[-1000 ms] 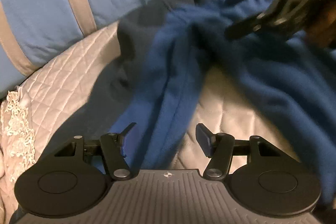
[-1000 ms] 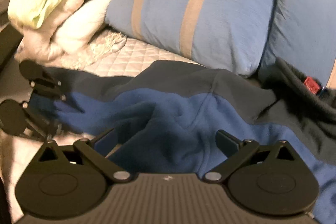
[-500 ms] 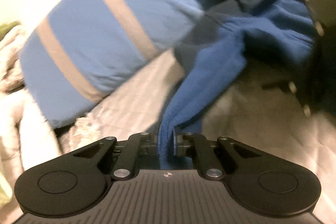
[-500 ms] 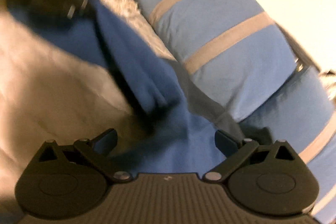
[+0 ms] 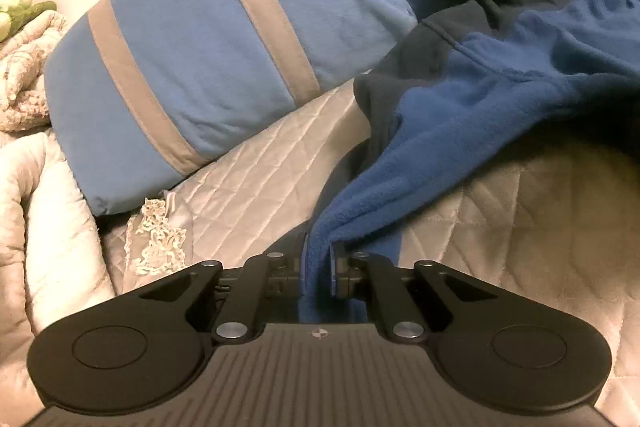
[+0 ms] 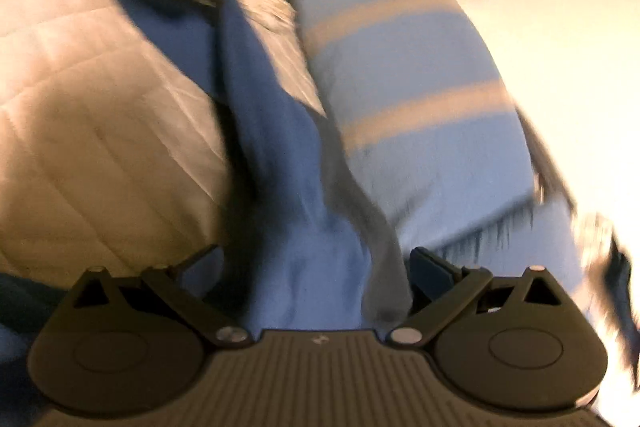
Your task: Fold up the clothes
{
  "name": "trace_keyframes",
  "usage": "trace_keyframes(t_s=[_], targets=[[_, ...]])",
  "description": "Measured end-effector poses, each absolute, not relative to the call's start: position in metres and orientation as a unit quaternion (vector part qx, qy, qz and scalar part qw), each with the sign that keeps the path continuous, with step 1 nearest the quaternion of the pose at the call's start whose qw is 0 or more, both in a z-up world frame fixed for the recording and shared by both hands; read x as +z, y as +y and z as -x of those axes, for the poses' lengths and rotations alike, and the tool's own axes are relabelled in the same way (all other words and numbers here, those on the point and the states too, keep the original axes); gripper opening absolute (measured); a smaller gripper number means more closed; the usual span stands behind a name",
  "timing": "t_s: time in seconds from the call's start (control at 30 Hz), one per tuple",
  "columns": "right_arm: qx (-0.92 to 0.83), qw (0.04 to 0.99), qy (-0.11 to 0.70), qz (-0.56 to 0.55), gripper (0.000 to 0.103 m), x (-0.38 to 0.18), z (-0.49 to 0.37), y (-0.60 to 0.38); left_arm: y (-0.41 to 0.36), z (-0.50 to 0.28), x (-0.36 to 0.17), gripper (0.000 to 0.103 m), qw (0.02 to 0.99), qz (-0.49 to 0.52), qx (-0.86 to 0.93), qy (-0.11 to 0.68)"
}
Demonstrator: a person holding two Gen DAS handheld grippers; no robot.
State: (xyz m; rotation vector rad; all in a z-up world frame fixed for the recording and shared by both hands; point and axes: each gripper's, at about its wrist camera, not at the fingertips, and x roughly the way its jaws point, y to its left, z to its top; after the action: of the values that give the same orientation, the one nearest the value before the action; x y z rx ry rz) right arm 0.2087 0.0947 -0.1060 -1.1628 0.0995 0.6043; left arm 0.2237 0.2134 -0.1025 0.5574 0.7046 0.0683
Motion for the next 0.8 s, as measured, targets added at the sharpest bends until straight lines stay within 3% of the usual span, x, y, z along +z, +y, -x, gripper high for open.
trace_keyframes(t_s=[0.1, 0.17, 0.2, 0.23, 0.3, 0.33, 0.53, 0.67, 0.8], targets=[[0.282, 0.769, 0.007, 0.574, 0.1, -0.121, -0.203, 0.117, 0.218, -0.221, -0.1, 0.01, 0.904, -0.254, 0.026, 0.343], [0.272, 0.754, -0.014, 0.598, 0.092, -0.131, -0.203, 0.129, 0.218, -0.219, -0.101, 0.01, 0.904, -0.256, 0.024, 0.342], [0.263, 0.742, -0.021, 0.616, 0.08, -0.137, -0.206, 0.132, 0.217, -0.217, -0.101, 0.01, 0.904, -0.257, 0.023, 0.342], [0.25, 0.727, -0.031, 0.638, 0.056, -0.143, -0.21, 0.132, 0.217, -0.216, -0.101, 0.01, 0.903, -0.259, 0.022, 0.341], [0.252, 0.712, -0.029, 0.655, 0.032, -0.145, -0.218, 0.125, 0.216, -0.213, -0.102, 0.01, 0.903, -0.262, 0.021, 0.34], [0.259, 0.71, -0.021, 0.654, 0.014, -0.143, -0.223, 0.119, 0.216, -0.211, -0.103, 0.01, 0.902, -0.264, 0.02, 0.34], [0.293, 0.694, -0.008, 0.657, 0.014, -0.125, -0.232, 0.087, 0.194, -0.182, -0.128, 0.014, 0.878, -0.348, -0.002, 0.33], [0.303, 0.692, 0.007, 0.655, 0.014, -0.119, -0.238, 0.074, 0.191, -0.158, -0.134, 0.031, 0.863, -0.363, -0.005, 0.351], [0.305, 0.7, 0.008, 0.646, 0.014, -0.117, -0.238, 0.071, 0.231, -0.122, -0.104, 0.053, 0.91, -0.231, 0.021, 0.343]])
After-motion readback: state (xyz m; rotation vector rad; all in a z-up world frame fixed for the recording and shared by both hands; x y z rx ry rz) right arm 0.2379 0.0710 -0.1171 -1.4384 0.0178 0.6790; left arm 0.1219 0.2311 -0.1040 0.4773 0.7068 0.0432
